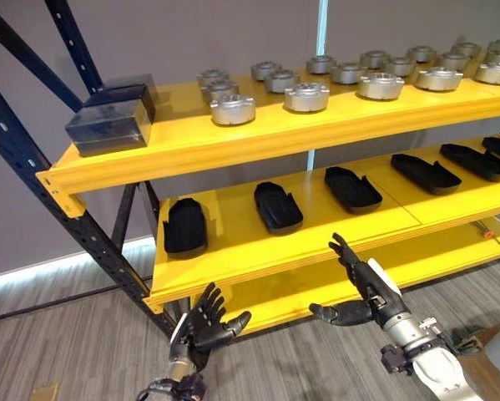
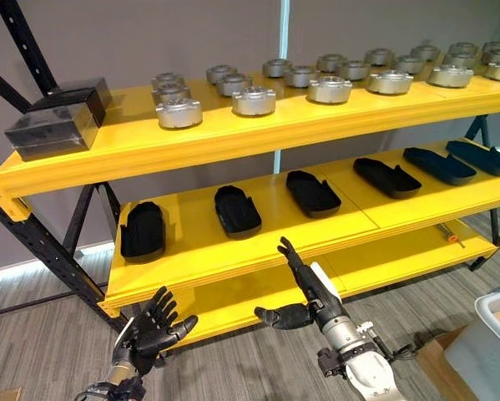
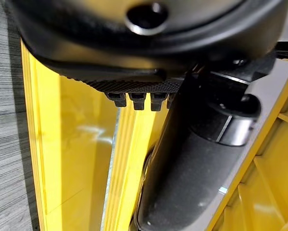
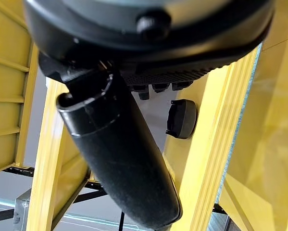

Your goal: Move parts from the plastic box to the shelf.

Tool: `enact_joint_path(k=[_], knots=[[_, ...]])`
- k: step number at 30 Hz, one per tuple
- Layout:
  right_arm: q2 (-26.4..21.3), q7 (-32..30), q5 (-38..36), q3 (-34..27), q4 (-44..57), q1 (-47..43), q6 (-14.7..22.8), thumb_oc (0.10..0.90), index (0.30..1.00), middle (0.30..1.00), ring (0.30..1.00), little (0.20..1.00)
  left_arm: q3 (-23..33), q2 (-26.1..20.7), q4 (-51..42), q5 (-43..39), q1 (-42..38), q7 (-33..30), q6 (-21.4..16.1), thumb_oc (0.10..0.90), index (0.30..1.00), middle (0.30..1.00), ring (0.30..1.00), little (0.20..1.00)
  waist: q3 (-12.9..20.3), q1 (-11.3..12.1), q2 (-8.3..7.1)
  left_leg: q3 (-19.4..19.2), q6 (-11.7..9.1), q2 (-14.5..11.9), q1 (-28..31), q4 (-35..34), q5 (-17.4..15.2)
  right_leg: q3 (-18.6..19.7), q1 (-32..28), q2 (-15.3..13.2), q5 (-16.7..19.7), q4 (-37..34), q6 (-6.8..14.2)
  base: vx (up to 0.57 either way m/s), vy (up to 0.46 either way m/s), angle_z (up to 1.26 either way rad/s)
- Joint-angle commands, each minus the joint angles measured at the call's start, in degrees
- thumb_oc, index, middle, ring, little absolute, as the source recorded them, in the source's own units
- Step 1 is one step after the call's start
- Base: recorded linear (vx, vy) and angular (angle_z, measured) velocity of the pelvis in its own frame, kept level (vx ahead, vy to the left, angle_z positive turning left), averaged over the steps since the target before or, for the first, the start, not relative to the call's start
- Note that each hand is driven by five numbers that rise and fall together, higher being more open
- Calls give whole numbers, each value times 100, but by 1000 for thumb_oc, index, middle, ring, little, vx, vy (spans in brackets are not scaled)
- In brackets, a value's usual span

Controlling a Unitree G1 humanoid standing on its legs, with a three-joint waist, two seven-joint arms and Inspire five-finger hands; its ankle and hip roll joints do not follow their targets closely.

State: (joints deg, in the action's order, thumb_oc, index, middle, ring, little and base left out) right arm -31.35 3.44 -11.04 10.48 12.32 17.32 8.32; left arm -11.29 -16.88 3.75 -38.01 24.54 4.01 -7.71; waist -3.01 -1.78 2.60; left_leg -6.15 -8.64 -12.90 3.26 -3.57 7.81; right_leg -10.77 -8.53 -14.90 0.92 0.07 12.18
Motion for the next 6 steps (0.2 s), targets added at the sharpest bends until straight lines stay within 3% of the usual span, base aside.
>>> enact_joint_path(k=[1, 6], knots=[[101, -114, -276, -153, 235, -854, 520, 900, 1000, 1000, 1000, 1000, 129, -208, -366, -61, -444, 80, -509, 900, 1000, 1000, 1000, 1000, 124, -26, -176, 29, 51, -184, -173, 11, 282, 81, 304, -10, 194, 191, -53, 13, 14, -6], [91, -111, -296, -176, 251, -825, 527, 900, 1000, 1000, 1000, 1000, 143, -189, -341, -50, -398, 95, -512, 900, 1000, 1000, 1000, 1000, 117, -32, -222, -6, 58, -198, -153, 7, 272, 136, 322, -8, 207, 185, -56, 11, 6, -9]])
